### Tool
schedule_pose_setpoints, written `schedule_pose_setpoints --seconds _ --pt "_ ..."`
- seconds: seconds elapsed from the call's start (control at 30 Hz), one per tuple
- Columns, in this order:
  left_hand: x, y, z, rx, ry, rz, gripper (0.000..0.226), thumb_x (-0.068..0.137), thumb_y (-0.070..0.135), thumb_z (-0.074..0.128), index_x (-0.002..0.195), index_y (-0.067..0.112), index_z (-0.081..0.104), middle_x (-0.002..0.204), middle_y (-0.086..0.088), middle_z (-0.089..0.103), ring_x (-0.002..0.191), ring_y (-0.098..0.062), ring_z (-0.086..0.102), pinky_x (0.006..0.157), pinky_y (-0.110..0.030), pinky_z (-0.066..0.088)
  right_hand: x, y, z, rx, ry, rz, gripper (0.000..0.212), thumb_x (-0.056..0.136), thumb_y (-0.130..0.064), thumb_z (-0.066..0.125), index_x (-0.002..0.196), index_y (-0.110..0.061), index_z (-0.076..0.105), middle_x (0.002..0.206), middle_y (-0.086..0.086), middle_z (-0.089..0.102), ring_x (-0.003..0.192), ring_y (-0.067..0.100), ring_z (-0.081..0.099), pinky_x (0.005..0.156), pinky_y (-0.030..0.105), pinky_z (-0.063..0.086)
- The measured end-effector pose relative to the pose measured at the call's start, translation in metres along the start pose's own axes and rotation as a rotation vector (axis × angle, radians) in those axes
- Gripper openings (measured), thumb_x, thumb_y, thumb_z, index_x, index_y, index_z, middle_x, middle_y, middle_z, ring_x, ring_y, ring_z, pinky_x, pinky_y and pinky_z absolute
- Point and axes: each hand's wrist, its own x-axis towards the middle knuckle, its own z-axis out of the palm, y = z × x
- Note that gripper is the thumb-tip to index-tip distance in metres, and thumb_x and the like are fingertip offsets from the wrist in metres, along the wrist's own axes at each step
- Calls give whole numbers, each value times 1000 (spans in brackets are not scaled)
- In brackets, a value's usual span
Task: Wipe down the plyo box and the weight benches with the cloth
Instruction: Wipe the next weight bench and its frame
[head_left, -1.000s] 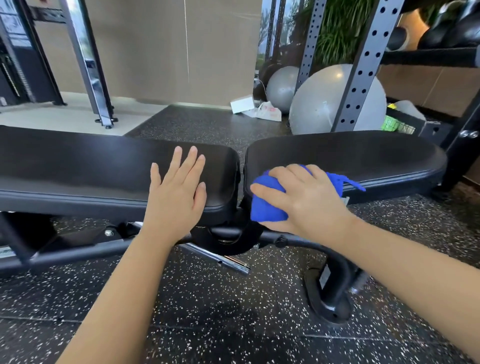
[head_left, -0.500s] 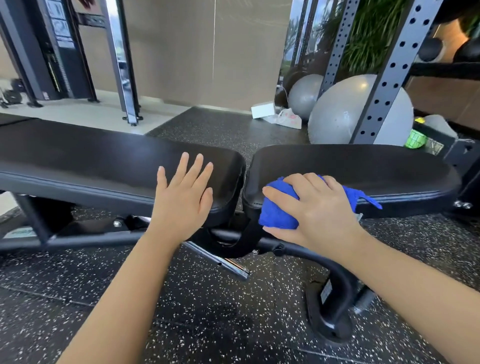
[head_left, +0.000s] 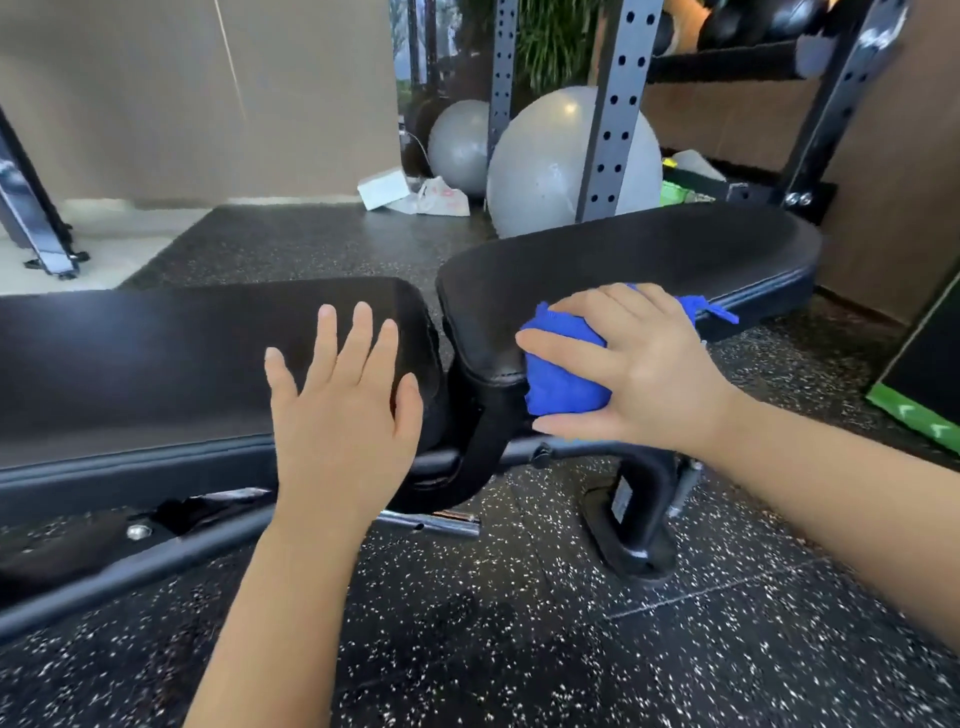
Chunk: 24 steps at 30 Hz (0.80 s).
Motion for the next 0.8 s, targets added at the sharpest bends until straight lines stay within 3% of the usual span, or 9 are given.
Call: schedule_pose_setpoints --seconds 0.2,0.47,0.8 --pt "-10 -5 2 -70 54 57 52 89 31 29 127 6 54 140 -12 45 132 -33 36 96 -67 23 5 -6 -2 -73 -48 26 44 85 -59 50 112 -25 56 96 13 66 79 30 60 74 37 39" --pt "-11 2 6 -91 61 -7 49 90 28 33 131 9 51 143 -9 41 134 -29 33 97 -69 15 5 -12 -1 -71 -17 87 47 84 -56 51 103 -19 72 92 13 66 73 31 58 70 37 40" --pt "-16 -1 2 25 -65 42 55 91 33 24 134 5 46 142 -8 43 132 -25 37 96 -67 25 3 -15 4 -53 46 114 47 83 -57 51 99 -18 73 88 11 65 72 30 59 73 40 42"
